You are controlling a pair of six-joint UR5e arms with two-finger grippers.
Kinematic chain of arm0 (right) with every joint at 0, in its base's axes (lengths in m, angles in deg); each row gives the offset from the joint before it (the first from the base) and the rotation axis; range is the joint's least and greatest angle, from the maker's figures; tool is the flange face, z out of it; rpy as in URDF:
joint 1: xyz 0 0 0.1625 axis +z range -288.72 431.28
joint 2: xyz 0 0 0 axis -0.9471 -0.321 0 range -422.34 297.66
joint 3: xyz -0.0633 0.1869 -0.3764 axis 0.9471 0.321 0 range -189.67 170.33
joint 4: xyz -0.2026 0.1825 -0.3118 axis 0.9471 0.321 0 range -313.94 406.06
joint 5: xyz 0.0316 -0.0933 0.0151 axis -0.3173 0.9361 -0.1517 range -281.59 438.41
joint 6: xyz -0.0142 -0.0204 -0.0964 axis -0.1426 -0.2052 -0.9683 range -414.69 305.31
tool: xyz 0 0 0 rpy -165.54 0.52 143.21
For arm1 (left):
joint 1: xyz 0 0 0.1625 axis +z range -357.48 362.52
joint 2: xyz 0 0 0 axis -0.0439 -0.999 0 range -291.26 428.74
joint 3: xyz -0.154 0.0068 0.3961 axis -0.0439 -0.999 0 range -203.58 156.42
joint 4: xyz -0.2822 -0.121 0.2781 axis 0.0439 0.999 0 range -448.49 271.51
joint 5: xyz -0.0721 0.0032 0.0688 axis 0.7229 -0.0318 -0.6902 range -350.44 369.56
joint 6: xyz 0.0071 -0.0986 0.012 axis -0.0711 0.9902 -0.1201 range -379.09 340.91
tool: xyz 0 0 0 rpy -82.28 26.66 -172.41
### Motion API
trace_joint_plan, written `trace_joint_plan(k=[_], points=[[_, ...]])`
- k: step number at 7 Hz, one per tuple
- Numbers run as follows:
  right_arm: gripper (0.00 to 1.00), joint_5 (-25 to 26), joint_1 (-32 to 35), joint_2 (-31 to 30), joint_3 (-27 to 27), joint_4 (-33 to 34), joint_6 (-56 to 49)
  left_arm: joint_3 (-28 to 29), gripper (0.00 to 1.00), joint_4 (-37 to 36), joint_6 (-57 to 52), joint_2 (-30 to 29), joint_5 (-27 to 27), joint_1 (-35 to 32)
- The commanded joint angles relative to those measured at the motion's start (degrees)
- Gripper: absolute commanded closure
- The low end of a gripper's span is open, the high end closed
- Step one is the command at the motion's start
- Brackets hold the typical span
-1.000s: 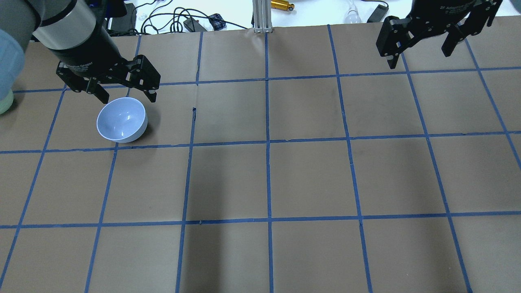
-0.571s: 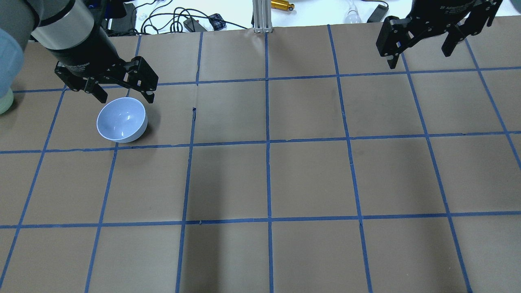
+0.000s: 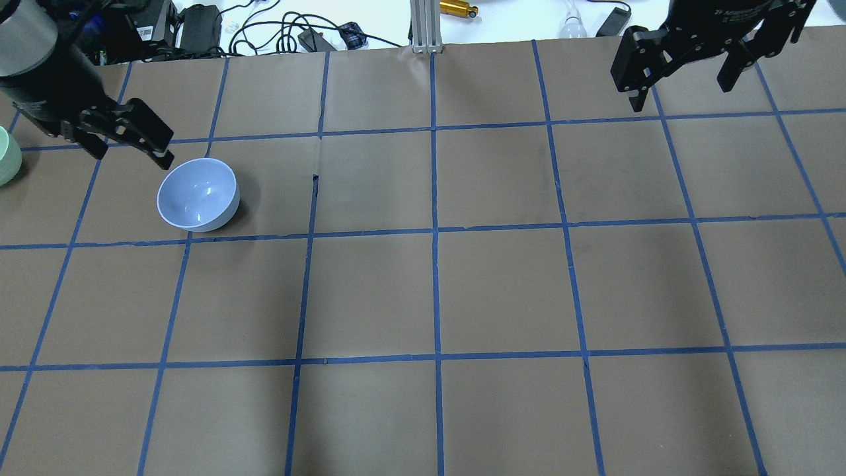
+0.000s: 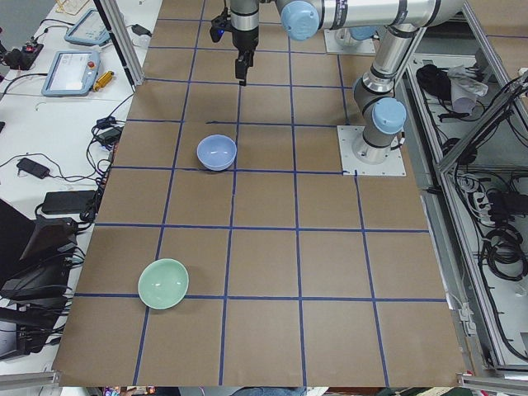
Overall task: Stack green bowl on blue bowl
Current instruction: 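Move the left gripper away from the blue bowl toward the table edge, then swing the left arm outward toward the pale green bowl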
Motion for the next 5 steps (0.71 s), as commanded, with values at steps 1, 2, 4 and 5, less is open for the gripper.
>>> trace_joint_plan(k=[1,2,4,5], points=[[0.00,0.00,0.00,0.00,0.00,0.00,0.00,0.16,0.00,-1.58,-15.10,-3.74,0.38,8.85],[0.00,0.00,0.00,0.00,0.00,0.00,0.00,0.51,0.00,-3.16,-21.87,-6.46,0.47,12.80],[0.00,0.00,0.00,0.00,0.00,0.00,0.00,1.30,0.00,-9.48,-34.89,-12.00,0.64,18.10],[0.00,0.00,0.00,0.00,0.00,0.00,0.00,2.43,0.00,-13.25,-42.25,-15.07,0.73,21.16]])
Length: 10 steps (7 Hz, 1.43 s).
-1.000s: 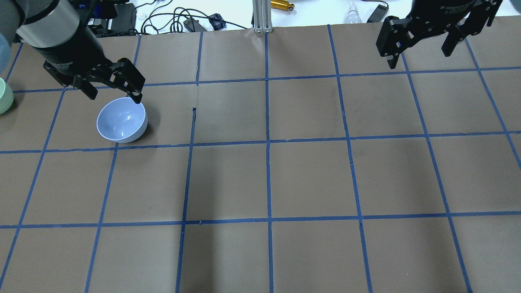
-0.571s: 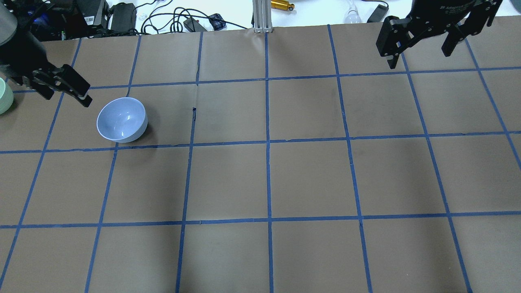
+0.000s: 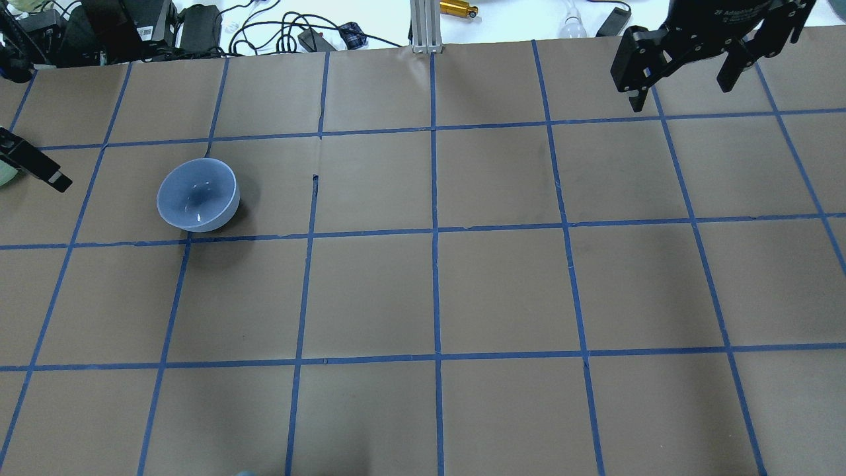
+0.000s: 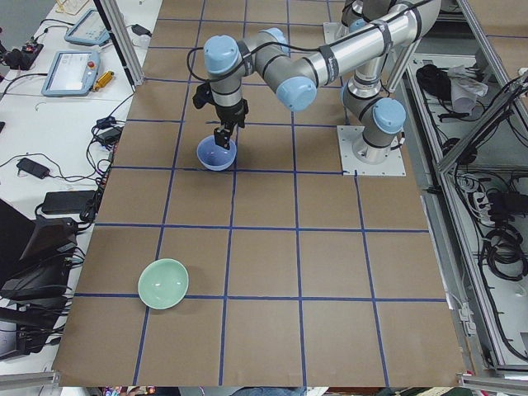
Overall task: Stack green bowl on blue bowl
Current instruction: 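Swing the left arm outward toward the pale green bowl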
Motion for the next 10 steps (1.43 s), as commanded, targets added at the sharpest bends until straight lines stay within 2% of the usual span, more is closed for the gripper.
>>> trace_joint_plan(k=[1,3,5,8,10], points=[[0.00,0.00,0.00,0.00,0.00,0.00,0.00,4.01,0.00,-5.01,-13.98,-6.78,0.10,5.98],[0.00,0.00,0.00,0.00,0.00,0.00,0.00,10.78,0.00,-4.41,-21.81,-13.11,-0.16,8.37],[0.00,0.00,0.00,0.00,0.00,0.00,0.00,13.86,0.00,-5.89,-30.87,-17.34,0.10,12.40],[0.00,0.00,0.00,0.00,0.00,0.00,0.00,21.68,0.00,-5.99,-43.09,-24.63,0.01,14.00],[0.00,0.00,0.00,0.00,0.00,0.00,0.00,25.81,0.00,-9.74,-49.26,-29.81,0.10,14.35]])
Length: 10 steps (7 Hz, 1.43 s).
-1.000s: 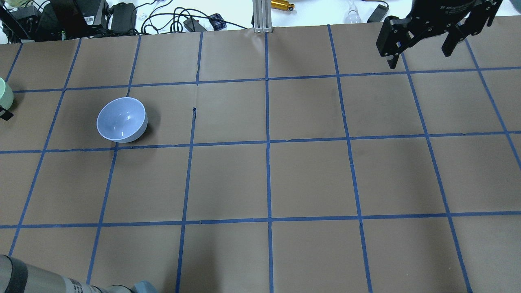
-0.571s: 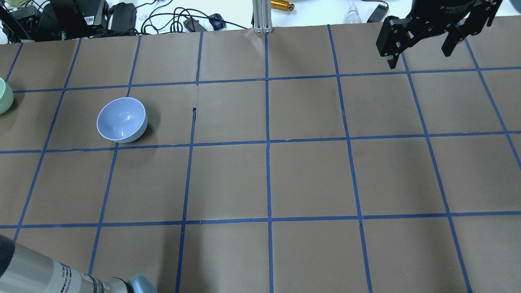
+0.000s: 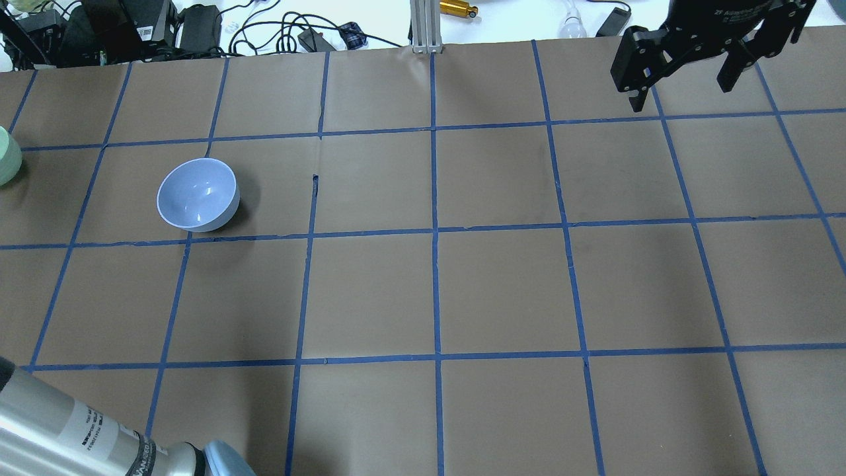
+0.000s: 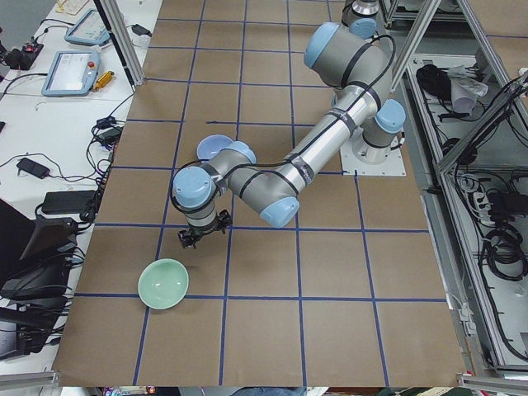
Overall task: Stack green bowl on blue bowl
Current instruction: 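Lower the left gripper onto the rim of the pale green bowl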
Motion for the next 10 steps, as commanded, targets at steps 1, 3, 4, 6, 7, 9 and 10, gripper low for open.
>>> trace_joint_plan(k=[1,3,4,6,7,9,10], points=[[0.00,0.00,0.00,0.00,0.00,0.00,0.00,4.84,0.00,-2.65,-6.06,-6.07,0.25,0.26],[0.00,0.00,0.00,0.00,0.00,0.00,0.00,8.10,0.00,-2.74,-11.06,-10.12,2.01,1.31],[0.00,0.00,0.00,0.00,0.00,0.00,0.00,10.37,0.00,-2.83,-12.66,-11.88,2.09,1.40],[0.00,0.00,0.00,0.00,0.00,0.00,0.00,15.04,0.00,-2.74,-15.04,-16.27,2.45,1.49],[0.00,0.00,0.00,0.00,0.00,0.00,0.00,15.23,0.00,-2.74,-15.75,-16.81,2.36,1.58],[0.00,0.00,0.00,0.00,0.00,0.00,0.00,15.58,0.00,-2.74,-15.76,-17.78,2.01,1.58],[0.00,0.00,0.00,0.00,0.00,0.00,0.00,16.02,0.00,-2.74,-15.84,-17.87,1.75,1.58]])
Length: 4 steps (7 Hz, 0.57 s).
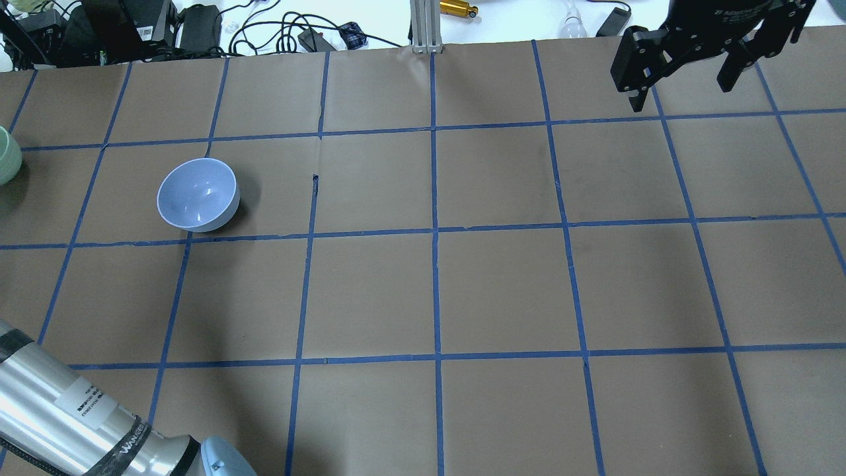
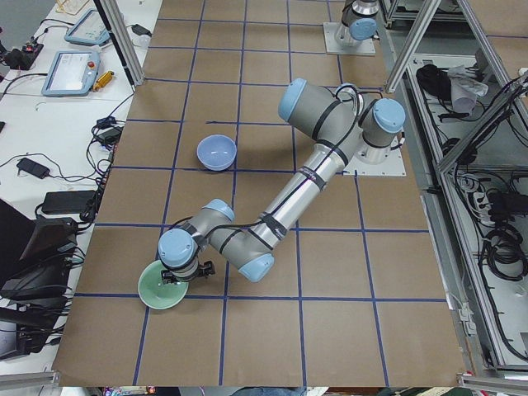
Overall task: Stack green bowl on blue bowl
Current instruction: 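Lower the left gripper onto the rim of the pale green bowl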
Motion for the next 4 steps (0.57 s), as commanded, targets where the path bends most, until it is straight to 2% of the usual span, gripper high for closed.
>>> trace_joint_plan(k=[1,4], points=[[0.00,0.00,0.00,0.00,0.00,0.00,0.00,0.56,0.02,0.00,-0.12,-0.31,-0.30,0.01],[0.00,0.00,0.00,0.00,0.00,0.00,0.00,0.48,0.18,-0.09,-0.20,-0.39,-0.22,0.01]])
